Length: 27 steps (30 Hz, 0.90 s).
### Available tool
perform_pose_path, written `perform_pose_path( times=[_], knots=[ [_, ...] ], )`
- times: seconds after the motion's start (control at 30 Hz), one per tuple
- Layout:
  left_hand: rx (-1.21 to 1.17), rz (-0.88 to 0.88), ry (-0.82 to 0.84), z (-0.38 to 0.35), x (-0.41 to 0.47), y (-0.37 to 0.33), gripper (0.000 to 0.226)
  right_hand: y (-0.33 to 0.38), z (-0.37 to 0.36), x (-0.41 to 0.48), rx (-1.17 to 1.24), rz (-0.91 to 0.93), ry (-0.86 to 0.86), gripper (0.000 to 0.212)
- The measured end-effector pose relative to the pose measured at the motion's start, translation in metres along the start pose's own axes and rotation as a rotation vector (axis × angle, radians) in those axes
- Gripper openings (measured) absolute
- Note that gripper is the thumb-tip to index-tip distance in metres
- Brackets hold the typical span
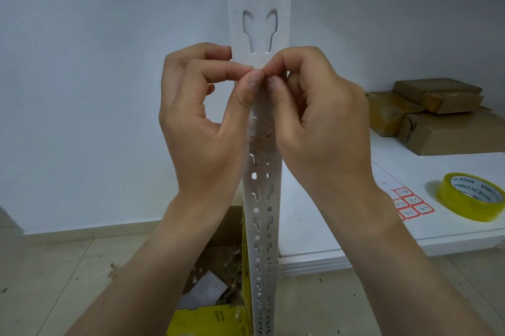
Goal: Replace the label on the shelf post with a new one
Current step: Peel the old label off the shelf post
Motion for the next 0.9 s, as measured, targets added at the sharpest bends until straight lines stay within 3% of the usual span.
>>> perform_pose_path(
  times=[0.57,0.9],
  knots=[
    [0.0,-0.008,0.003,0.0014,0.0008,0.0014,0.005,0.0017,-0.0059,-0.0006,0.021,-0.007,-0.049,0.018],
    [0.018,-0.021,0.024,0.0026,0.0028,0.0029,0.007,-0.0003,-0.001,-0.0002,0.146,0.031,-0.031,0.009]
  ],
)
Point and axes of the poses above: each hand's wrist, its own x-axis towards the middle knuckle, its own z-axis out of the back of the hand, y = z × x, the point moved 3 cm from there along x, towards the middle knuckle, and after that the axes turned 7 degrees about x, right-handed, at the moved point
